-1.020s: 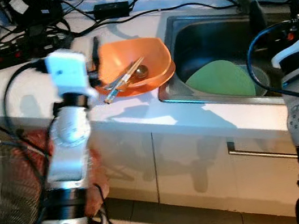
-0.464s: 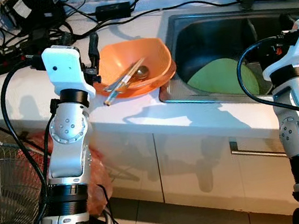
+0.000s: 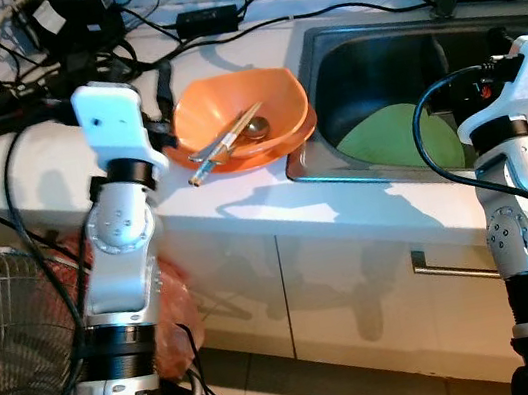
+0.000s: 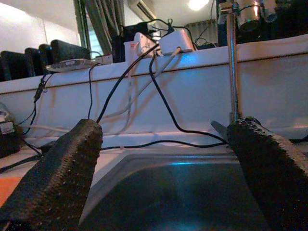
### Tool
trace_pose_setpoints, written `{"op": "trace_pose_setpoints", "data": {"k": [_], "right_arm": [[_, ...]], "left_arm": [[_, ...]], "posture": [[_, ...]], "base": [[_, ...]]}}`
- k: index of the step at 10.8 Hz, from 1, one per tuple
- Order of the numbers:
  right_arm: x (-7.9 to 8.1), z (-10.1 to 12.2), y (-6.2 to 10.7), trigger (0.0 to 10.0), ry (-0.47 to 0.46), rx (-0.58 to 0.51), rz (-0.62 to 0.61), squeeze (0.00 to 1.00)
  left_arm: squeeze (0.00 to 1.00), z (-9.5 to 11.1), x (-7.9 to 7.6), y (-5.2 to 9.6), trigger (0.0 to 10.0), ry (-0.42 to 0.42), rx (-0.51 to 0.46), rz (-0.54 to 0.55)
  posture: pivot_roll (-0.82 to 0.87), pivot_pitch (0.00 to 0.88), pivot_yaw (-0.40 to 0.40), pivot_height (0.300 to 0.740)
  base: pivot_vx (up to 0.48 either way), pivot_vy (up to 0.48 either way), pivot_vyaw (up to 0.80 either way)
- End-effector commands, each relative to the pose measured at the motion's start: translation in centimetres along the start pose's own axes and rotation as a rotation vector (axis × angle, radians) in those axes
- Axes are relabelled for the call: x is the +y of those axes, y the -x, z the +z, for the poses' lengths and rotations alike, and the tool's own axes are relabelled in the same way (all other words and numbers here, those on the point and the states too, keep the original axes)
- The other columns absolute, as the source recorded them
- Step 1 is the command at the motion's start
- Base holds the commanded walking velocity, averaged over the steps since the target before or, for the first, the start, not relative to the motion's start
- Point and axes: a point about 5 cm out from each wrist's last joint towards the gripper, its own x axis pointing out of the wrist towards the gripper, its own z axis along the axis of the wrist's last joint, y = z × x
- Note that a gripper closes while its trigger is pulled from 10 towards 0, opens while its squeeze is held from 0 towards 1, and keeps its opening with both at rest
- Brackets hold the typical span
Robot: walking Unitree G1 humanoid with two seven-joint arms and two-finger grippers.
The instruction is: Kitchen organization
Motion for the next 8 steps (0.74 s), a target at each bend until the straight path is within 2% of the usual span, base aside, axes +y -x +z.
{"op": "trace_pose_setpoints", "data": {"k": [1,3,8], "right_arm": [[0.38,0.48,-0.15,10.0,-0.004,-0.025,0.005,0.0],[0.44,0.31,0.26,10.0,0.003,-0.02,0.007,0.0],[1.18,-0.02,-0.23,10.0,-0.001,-0.007,0.036,0.0]], "left_arm": [[0.0,-0.34,-0.42,0.07,10.0,-0.005,0.018,-0.017],[0.0,-0.39,-0.61,-0.01,10.0,-0.001,0.017,-0.026],[0.0,-0.25,-0.53,0.17,10.0,-0.023,0.02,-0.013]], "posture": [[0.03,0.068,0.093,0.74],[0.02,0.063,0.098,0.74],[0.06,0.082,0.084,0.74]], "base": [[0.0,0.0,0.0],[0.0,0.0,0.0],[0.0,0.0,0.0]]}}
